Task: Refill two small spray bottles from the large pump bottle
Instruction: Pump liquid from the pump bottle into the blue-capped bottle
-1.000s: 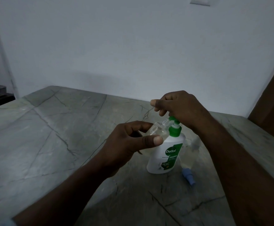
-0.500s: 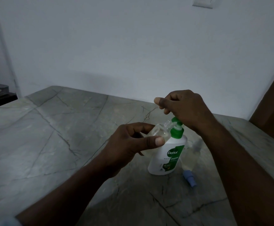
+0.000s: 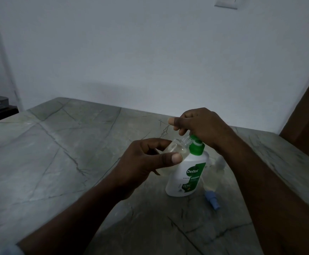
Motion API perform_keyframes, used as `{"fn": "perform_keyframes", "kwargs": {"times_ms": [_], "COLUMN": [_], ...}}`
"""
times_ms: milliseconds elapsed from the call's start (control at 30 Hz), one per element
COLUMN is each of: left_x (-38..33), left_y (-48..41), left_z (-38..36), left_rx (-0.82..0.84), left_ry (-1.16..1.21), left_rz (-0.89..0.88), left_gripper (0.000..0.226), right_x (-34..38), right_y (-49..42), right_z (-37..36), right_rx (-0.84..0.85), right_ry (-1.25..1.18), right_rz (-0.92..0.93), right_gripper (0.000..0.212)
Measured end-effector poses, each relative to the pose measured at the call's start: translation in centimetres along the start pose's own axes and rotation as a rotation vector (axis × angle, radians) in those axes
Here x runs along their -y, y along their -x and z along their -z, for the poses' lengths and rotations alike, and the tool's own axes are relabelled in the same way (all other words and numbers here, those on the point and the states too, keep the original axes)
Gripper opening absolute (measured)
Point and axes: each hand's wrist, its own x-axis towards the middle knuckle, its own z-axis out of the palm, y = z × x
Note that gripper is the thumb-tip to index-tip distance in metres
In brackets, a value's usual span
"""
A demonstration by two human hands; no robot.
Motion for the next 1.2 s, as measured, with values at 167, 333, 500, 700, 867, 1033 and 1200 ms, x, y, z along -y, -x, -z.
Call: {"fn": "perform_keyframes", "kwargs": {"times_ms": [167, 333, 500, 700, 867, 1033, 1200], "left_x": [-0.04, 0.02, 0.11, 0.20, 0.12, 0.08, 0.10], "left_y": [0.01, 0.03, -0.01, 0.00, -0.06, 0.05, -0.06], "left_z": [-0.08, -0.08, -0.09, -0.05, 0.01, -0.07, 0.02], "left_rx": [0.002, 0.003, 0.013, 0.020, 0.018, 0.015, 0.019], "left_ry": [-0.008, -0.005, 0.015, 0.012, -0.003, -0.026, -0.014], "left_rz": [-0.006, -0.005, -0.016, -0.014, -0.013, -0.010, -0.017], "left_gripper": [0.042, 0.043, 0.042, 0.038, 0.040, 0.041, 0.040], "right_x": [-0.29, -0.20, -0.04, -0.05, -0.12, 0.03, 0.42], "right_y": [0.04, -0.01, -0.19, -0.16, 0.01, 0.18, 0.16], "right_z": [0.63, 0.73, 0.40, 0.13, 0.36, 0.90, 0.71], "right_rx": [-0.134, -0.084, -0.013, 0.035, -0.051, -0.129, -0.059], "right_ry": [0.011, -0.008, -0.005, -0.019, -0.028, -0.039, -0.064], "right_rz": [0.073, 0.061, 0.024, -0.002, 0.028, 0.063, 0.040], "right_gripper": [0.045, 0.041, 0.035, 0.037, 0.040, 0.038, 0.033]}}
